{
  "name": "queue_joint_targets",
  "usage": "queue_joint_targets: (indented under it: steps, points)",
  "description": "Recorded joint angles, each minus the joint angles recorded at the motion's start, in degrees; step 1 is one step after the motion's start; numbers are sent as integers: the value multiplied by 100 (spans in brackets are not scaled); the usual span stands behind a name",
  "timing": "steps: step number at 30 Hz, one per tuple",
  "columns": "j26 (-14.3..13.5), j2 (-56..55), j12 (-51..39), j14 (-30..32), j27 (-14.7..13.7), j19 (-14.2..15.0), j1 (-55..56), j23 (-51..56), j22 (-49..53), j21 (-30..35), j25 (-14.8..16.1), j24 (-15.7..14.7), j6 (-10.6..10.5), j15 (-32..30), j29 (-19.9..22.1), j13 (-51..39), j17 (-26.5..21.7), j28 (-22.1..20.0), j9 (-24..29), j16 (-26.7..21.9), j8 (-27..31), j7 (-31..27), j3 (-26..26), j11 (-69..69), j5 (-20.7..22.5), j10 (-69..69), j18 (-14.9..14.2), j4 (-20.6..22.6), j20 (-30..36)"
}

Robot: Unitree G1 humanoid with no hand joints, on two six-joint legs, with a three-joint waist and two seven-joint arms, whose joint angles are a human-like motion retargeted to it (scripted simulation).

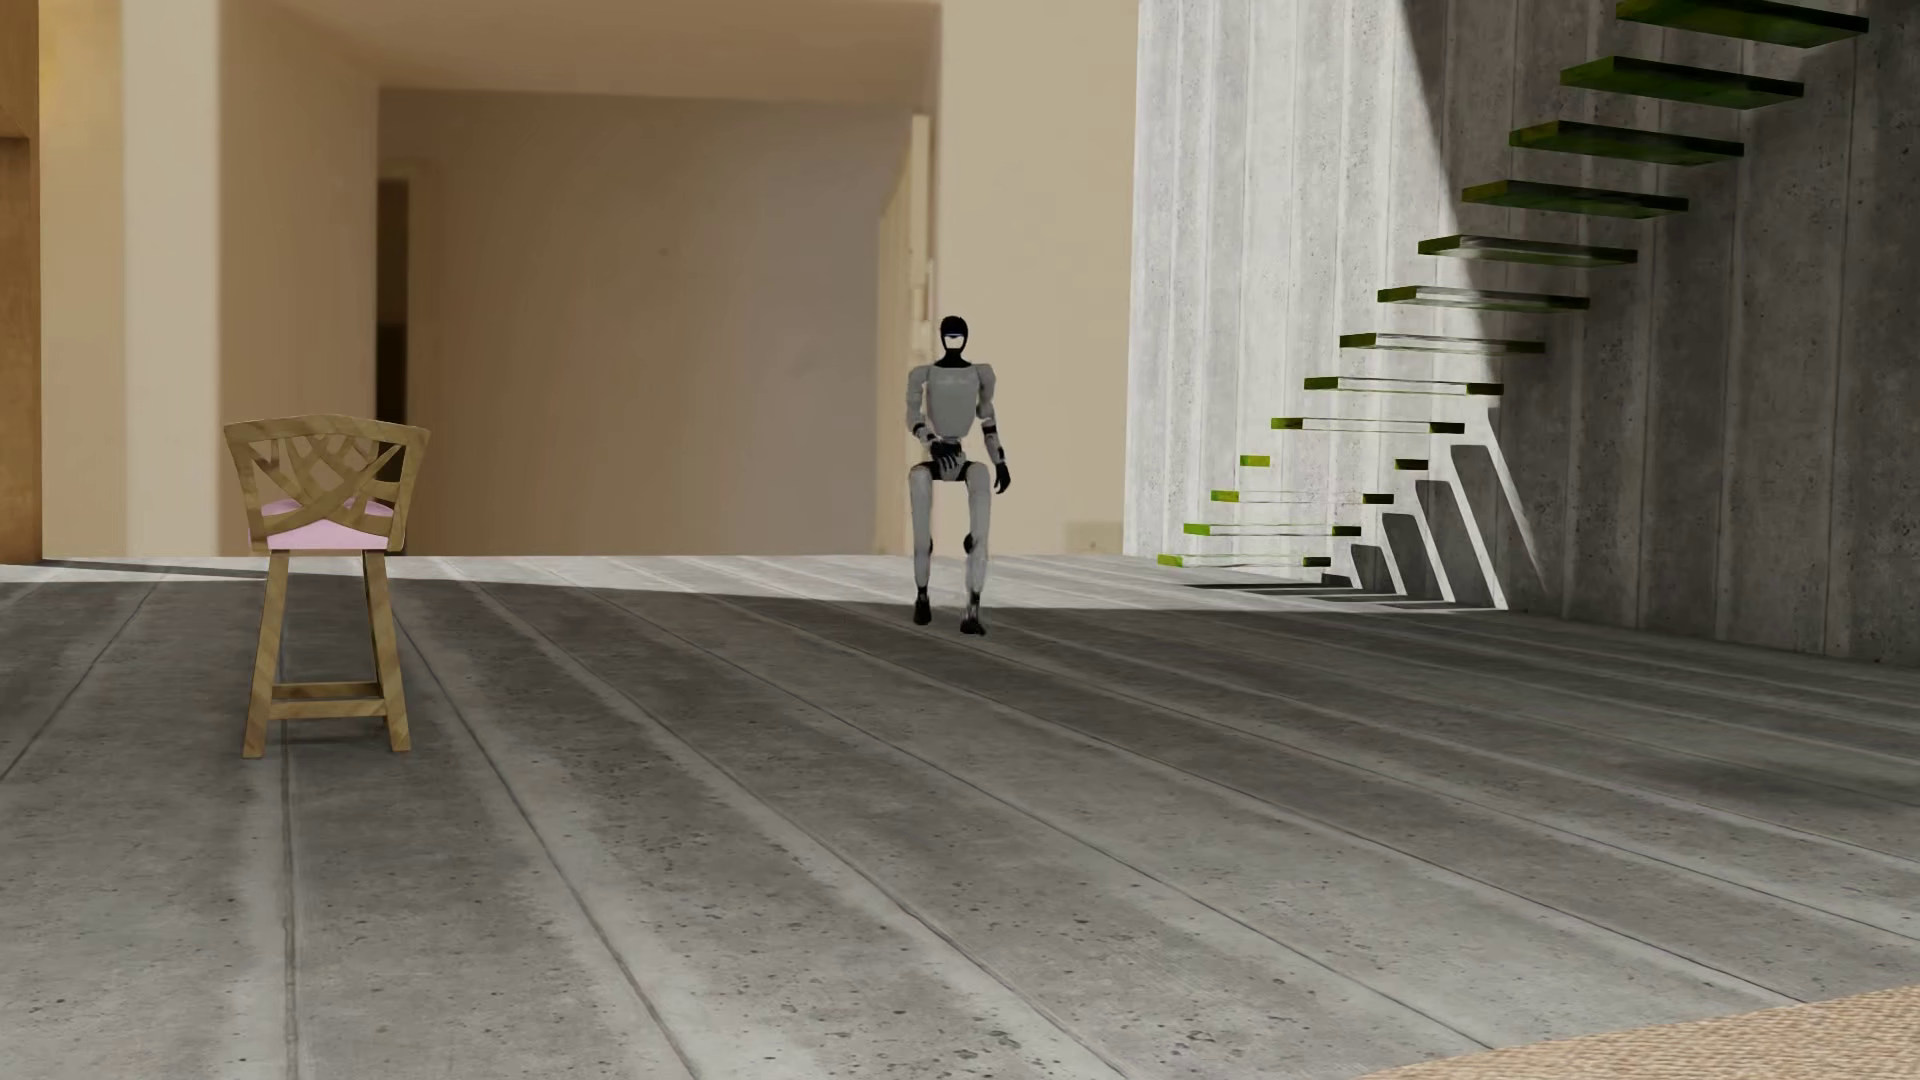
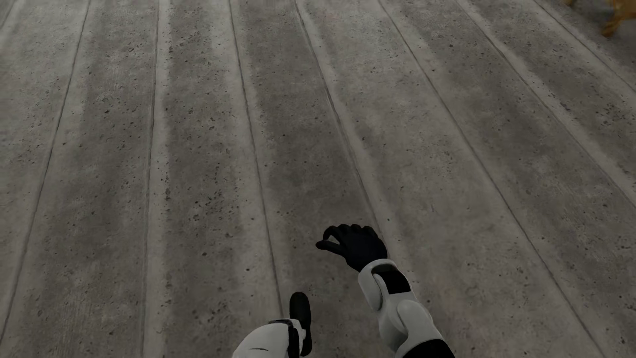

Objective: Go to the armchair

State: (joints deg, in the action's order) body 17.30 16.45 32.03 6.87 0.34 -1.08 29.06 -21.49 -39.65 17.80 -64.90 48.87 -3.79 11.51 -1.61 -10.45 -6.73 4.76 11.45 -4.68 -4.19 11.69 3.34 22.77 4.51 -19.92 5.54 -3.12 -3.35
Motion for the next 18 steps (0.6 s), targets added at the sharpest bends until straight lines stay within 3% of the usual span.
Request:
queue_joint_targets:
  steps: [1,3,4,5,7,10,12,13,14,15,17,18]
  points:
    - [-19,-46,-119,-373,179,111,48,42,-25,-83,112,150,91,-558,-61,118,-141,74,32,59,-32,32,18,753,-162,-776,110,68,9]
    - [60,-928,-298,-1424,707,752,-279,-305,155,-364,215,178,287,-1972,53,387,-90,-200,73,398,66,201,20,3308,-543,-1714,65,80,-203]
    - [33,-1519,-435,-1733,1010,716,-660,-596,287,-611,273,84,380,-2091,124,561,24,-378,72,565,213,273,-19,4337,-628,-1709,17,128,-270]
    - [-35,-2147,-626,-1927,1321,511,-1099,-850,397,-933,359,-2,448,-1673,168,819,152,-499,66,634,251,287,-81,5019,-679,-1527,-33,189,-242]
    - [-148,-3392,-1087,-2160,1767,419,-1944,-1222,633,-1650,609,54,504,-1480,304,1523,373,-531,42,572,15,169,-270,5405,-1066,-978,-135,331,103]
    - [-465,-4736,-1775,-2575,1870,256,-3005,-1681,1275,-2430,940,149,513,-1345,-3,2545,194,-584,27,212,-322,-117,-605,3753,-1442,-390,-304,436,765]
    - [-635,-4877,-2006,-2840,1965,374,-3657,-2131,1997,-2648,700,47,528,-1362,-352,3033,-52,-792,49,-87,-511,-271,-785,1025,-1398,-83,-434,419,1030]
    - [-640,-4684,-2080,-2855,2108,452,-3987,-2347,2306,-2705,460,-25,516,-1361,-543,3250,-113,-792,54,-241,-306,-369,-865,-707,-1207,129,-495,371,1115]
    - [-612,-4629,-2157,-2833,2166,324,-4300,-2508,2508,-2723,184,-97,490,-1079,-749,3466,-148,-776,60,-366,-6,-470,-929,-1598,-1070,147,-539,317,1158]
    - [-545,-4624,-2194,-2818,2183,731,-4504,-2612,2580,-2723,-97,-90,465,-1084,-955,3661,-164,-728,69,-480,-122,-505,-947,-1547,-1033,-112,-569,242,1157]
    - [-295,-4584,-2126,-2065,1993,536,-4733,-2709,2454,-2659,-592,-2,355,-2446,-1281,3813,-82,-664,113,-614,-167,-450,-991,-615,-865,-982,-327,-58,979]
    - [-151,-4630,-2081,-1464,1921,100,-4546,-2712,2212,-2651,-772,126,269,-2261,-1338,3761,15,-745,158,-607,-245,-295,-1001,143,-789,-1984,-160,-326,885]
